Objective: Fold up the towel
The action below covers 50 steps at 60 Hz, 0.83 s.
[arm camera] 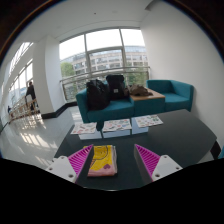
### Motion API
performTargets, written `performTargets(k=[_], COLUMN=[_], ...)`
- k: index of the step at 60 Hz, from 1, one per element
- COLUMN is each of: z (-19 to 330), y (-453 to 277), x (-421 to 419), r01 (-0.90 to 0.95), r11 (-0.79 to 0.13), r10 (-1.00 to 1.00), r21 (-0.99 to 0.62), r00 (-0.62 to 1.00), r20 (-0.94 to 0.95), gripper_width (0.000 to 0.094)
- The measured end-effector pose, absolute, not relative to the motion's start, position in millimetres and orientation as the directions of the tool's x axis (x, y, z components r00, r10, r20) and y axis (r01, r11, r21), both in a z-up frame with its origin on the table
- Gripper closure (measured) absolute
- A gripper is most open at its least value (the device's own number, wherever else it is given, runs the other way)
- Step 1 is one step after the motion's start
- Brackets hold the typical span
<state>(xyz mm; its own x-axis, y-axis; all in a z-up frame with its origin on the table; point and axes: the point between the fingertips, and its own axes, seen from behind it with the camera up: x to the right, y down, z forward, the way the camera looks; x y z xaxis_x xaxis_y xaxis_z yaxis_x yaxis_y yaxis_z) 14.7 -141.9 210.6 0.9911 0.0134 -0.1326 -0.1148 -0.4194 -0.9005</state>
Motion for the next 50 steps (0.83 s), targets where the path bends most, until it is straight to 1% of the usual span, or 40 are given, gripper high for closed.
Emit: performTargets(k=[3, 4, 12, 24, 25, 45, 46, 50], z=[214, 209, 210, 231, 227, 252, 244, 243], y=[-160, -160, -201, -237, -236, -265, -250, -251], x=[12, 15, 14, 26, 30, 18, 23, 21], r01=[-0.083, -0.074, -0.035, -0.025, -0.021, -0.003, -0.002, -0.004], r11=[-0.411, -0.408, -0.398, -0.374, -0.369, -0.326, -0.324, -0.33], r10=[0.028, 0.031, 0.054, 0.04, 0.042, 0.061, 0.064, 0.067], r21=[-0.908, -0.91, -0.917, -0.927, -0.929, -0.945, -0.946, -0.944], r00=[0.994, 0.995, 0.997, 0.998, 0.998, 0.998, 0.998, 0.997], r20=[-0.103, -0.095, -0.061, -0.043, -0.04, -0.024, -0.024, -0.027], gripper_width=[0.0123, 0.0123, 0.0124, 0.0125, 0.0126, 0.0125, 0.0123, 0.0125])
